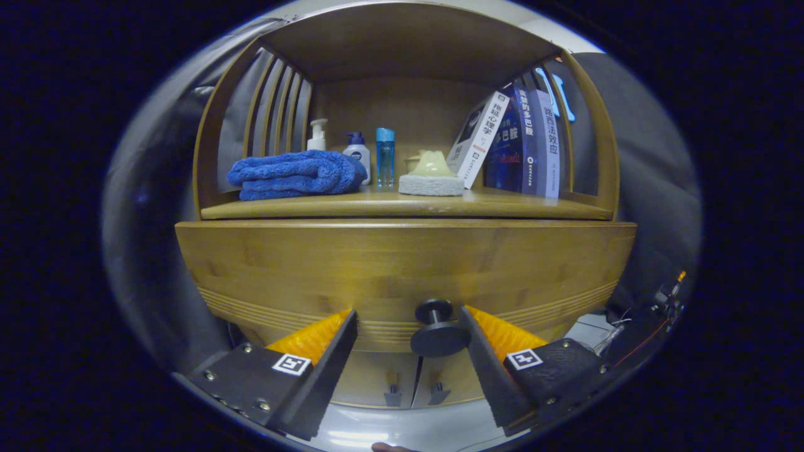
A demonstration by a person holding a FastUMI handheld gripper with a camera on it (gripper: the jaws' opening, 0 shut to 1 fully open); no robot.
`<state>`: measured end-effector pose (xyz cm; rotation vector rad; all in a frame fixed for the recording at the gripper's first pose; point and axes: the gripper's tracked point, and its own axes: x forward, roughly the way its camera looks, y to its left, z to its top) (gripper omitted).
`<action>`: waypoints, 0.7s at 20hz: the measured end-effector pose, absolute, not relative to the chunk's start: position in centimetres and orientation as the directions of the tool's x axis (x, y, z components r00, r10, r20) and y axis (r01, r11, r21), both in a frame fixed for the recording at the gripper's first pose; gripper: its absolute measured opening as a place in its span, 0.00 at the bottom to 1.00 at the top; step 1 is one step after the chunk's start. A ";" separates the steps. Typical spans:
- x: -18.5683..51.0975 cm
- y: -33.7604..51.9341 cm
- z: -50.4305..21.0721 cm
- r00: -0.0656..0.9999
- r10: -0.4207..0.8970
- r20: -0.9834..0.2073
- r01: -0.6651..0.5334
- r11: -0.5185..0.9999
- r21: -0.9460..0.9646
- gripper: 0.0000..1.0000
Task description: Pull open the drawer, take out the items inside it, and place them on the countertop above the cabinet.
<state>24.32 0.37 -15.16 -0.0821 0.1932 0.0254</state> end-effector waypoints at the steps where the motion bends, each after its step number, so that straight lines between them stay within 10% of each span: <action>1: 24.6 0.4 -15.3 0.981 0.018 -0.194 -0.034 0.996 -0.082 0.98; 14: 26.7 0.4 -15.2 0.983 0.015 -0.181 -0.033 0.995 -0.092 0.98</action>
